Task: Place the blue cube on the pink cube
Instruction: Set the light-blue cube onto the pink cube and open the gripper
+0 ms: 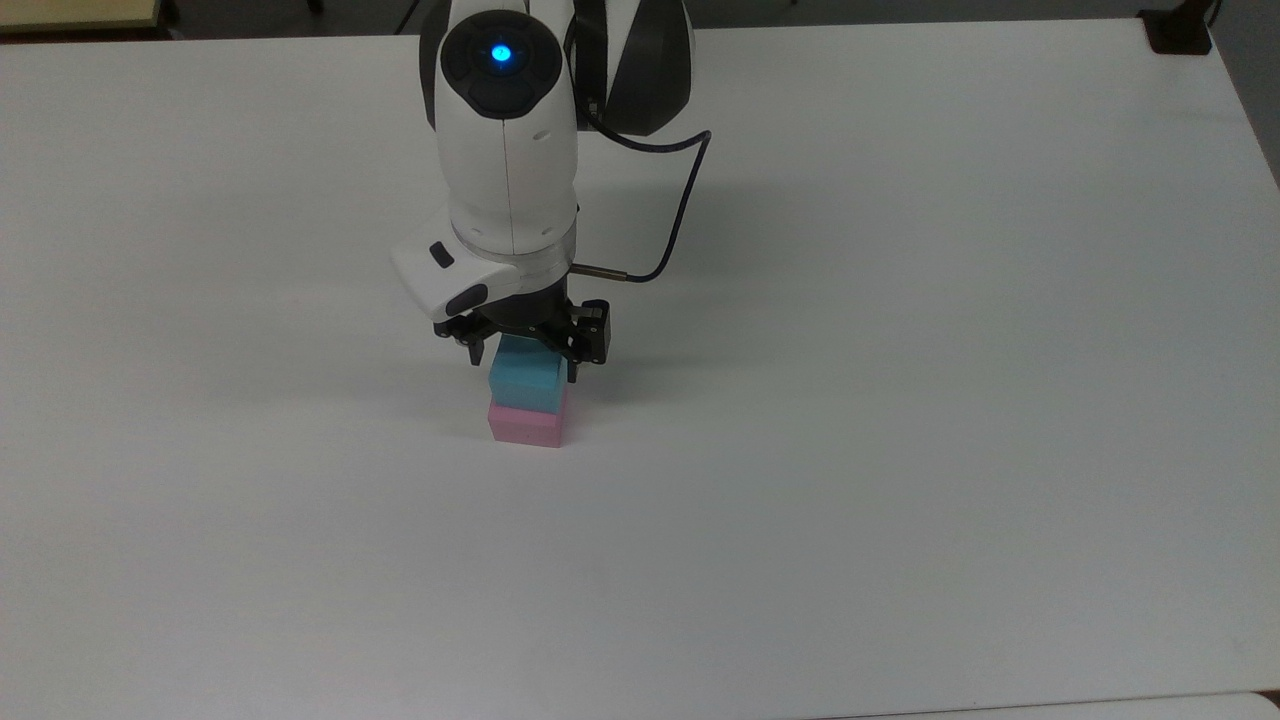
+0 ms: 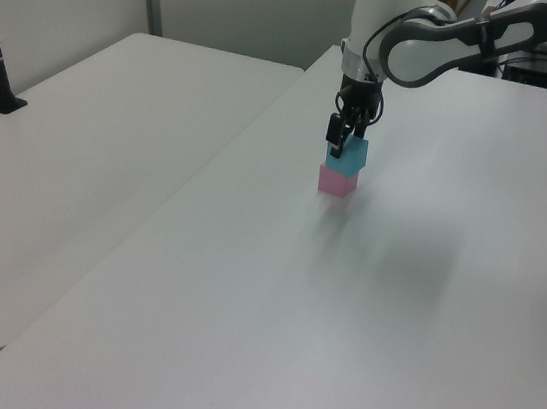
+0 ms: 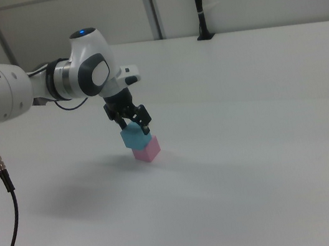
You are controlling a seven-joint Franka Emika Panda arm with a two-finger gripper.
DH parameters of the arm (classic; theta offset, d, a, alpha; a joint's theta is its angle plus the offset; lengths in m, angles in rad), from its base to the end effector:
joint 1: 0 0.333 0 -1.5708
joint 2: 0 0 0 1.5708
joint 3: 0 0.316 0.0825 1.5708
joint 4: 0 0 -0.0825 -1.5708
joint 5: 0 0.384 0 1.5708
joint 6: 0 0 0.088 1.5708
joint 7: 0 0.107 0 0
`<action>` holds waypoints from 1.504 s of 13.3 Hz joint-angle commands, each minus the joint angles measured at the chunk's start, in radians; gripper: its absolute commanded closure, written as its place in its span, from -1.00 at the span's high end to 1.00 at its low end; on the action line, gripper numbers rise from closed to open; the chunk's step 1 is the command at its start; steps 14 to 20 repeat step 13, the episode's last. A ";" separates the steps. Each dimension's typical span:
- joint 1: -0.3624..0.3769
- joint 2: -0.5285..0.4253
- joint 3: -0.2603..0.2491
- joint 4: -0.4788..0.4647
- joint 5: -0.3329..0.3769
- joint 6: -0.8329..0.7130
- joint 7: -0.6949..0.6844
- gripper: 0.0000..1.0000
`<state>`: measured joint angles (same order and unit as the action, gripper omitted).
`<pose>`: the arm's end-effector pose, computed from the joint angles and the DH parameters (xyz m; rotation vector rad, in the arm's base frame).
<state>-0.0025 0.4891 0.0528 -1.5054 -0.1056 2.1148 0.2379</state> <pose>0.7051 0.0247 0.3954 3.0759 -0.2251 0.2005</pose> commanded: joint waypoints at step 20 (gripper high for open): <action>0.016 -0.388 -0.010 -0.076 -0.002 -0.463 -0.014 1.00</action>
